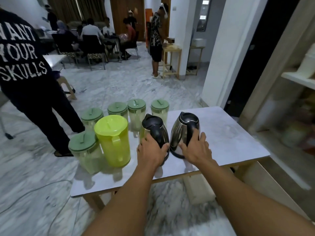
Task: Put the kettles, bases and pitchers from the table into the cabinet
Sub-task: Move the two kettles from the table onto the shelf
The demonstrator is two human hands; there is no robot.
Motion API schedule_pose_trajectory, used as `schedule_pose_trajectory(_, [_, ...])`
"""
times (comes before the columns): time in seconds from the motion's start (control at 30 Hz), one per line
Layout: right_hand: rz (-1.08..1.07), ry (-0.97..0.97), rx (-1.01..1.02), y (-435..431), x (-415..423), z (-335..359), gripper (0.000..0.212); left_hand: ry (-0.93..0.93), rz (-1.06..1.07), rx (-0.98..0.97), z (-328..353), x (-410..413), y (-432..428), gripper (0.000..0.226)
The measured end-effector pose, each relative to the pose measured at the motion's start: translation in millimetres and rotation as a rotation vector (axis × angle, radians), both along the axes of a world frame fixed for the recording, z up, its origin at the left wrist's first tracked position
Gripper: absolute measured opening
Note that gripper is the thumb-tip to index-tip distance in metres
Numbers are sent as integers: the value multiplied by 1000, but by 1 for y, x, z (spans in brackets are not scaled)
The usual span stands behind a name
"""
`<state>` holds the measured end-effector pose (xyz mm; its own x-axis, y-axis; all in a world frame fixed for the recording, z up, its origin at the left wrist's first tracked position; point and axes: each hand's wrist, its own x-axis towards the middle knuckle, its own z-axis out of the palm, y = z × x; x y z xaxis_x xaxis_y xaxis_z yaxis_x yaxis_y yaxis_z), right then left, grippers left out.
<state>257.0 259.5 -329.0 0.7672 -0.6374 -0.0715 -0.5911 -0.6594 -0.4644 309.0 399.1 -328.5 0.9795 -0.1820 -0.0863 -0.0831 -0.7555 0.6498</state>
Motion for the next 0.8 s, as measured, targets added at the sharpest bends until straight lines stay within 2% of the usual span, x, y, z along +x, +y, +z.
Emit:
schedule_pose_trajectory(0.1, [-110, -69, 168, -24, 22, -12, 77, 167, 146, -167, -9, 17, -26, 65])
schedule_pose_trajectory(0.2, [-272, -146, 391, -47, 43, -21, 61, 317, 327, -316, -19, 35, -41, 43])
schedule_pose_trajectory(0.33, [-373, -233, 623, -63, 62, -39, 47, 420, 407, -450, -36, 49, -54, 46])
schedule_pose_trajectory(0.47, [-348, -300, 618, -63, 67, -48, 28, 363, 399, -500, -48, 58, -59, 38])
schedule_pose_trajectory(0.63, [-313, -323, 571, -61, 57, -42, 28, 298, 346, -470, -33, 47, -49, 12])
schedule_pose_trajectory(0.8, [-324, -431, 540, -53, 25, -6, 28, 203, 245, -452, 5, 26, -31, 15])
